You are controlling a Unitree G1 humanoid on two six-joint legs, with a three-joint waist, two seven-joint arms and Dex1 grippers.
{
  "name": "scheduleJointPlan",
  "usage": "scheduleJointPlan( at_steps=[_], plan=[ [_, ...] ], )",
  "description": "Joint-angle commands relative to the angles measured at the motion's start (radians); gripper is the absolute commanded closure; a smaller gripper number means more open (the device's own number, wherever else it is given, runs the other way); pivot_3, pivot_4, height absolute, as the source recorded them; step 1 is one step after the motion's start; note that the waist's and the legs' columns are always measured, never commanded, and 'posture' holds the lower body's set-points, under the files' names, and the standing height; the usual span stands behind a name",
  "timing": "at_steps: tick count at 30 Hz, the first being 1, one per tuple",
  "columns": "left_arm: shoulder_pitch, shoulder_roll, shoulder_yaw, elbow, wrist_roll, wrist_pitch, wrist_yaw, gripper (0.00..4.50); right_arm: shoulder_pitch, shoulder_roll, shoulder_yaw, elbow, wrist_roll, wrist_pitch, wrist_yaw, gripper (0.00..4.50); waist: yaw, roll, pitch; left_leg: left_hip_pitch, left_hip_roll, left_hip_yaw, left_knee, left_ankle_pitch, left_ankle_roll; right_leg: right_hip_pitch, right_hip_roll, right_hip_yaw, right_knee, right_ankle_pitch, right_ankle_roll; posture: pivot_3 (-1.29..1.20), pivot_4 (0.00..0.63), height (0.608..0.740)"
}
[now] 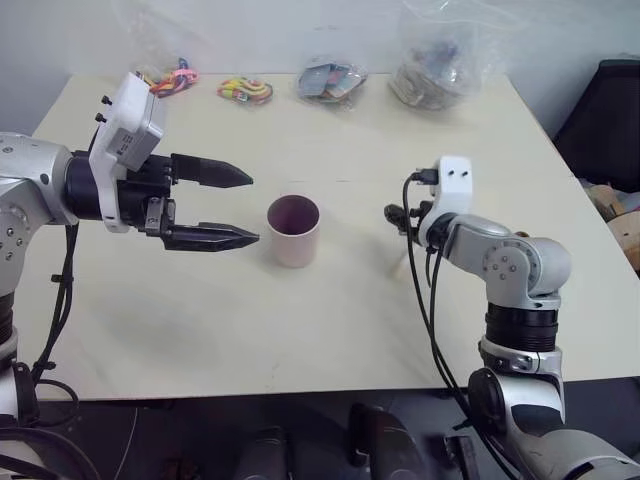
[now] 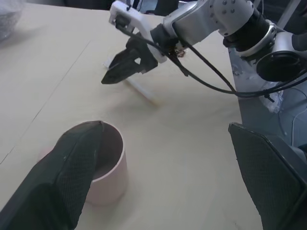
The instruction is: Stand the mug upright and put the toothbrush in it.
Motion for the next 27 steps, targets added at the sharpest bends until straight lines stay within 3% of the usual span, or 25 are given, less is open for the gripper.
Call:
scheduleJointPlan(
  at_steps=[1,8,18,22,27],
  plan=[
    [-0.007,-0.003,0.004,0.011,0.027,-0.041,-0.015,0.06,-0.01,-0.049,-0.042,-0.057,-0.04,-0.001,-0.011,0.91,0.0,0.0,0.0,0.0,0.0,0.0,0.0,0.0,0.0,0.0,0.0,0.0,0.0,0.0,0.0,0.0,0.15,0.74],
    [-0.016,-0.03,-0.012,0.017,0.044,-0.059,-0.028,0.06,0.04,-0.027,-0.1,0.001,-0.118,0.017,-0.07,0.91,0.002,0.0,0.0,0.0,-0.001,0.0,0.0,0.0,0.0,0.0,-0.001,0.001,0.0,0.0,0.0,0.0,0.15,0.74],
    [-0.03,-0.044,-0.017,0.006,0.041,-0.046,-0.021,0.06,0.013,0.124,-0.182,0.096,-0.098,0.077,-0.064,0.91,-0.003,0.001,0.0,0.0,0.0,0.001,0.0,0.0,0.0,-0.001,0.0,0.001,0.001,0.0,0.0,0.0,0.15,0.74],
    [-0.036,-0.048,-0.018,0.002,0.038,-0.039,-0.018,0.0,0.023,0.154,-0.194,0.101,-0.111,0.084,-0.072,1.83,-0.001,0.001,0.0,0.0,0.0,0.0,0.0,0.0,0.0,0.0,0.0,0.001,0.001,0.0,0.0,0.0,0.15,0.74],
    [-0.04,-0.05,-0.017,0.001,0.039,-0.035,-0.017,0.0,0.029,0.155,-0.196,0.109,-0.128,0.07,-0.063,3.64,-0.004,0.001,0.0,0.001,0.0,0.001,0.0,0.0,0.0,0.0,0.0,0.001,0.001,0.0,0.0,0.0,0.15,0.74]
  ],
)
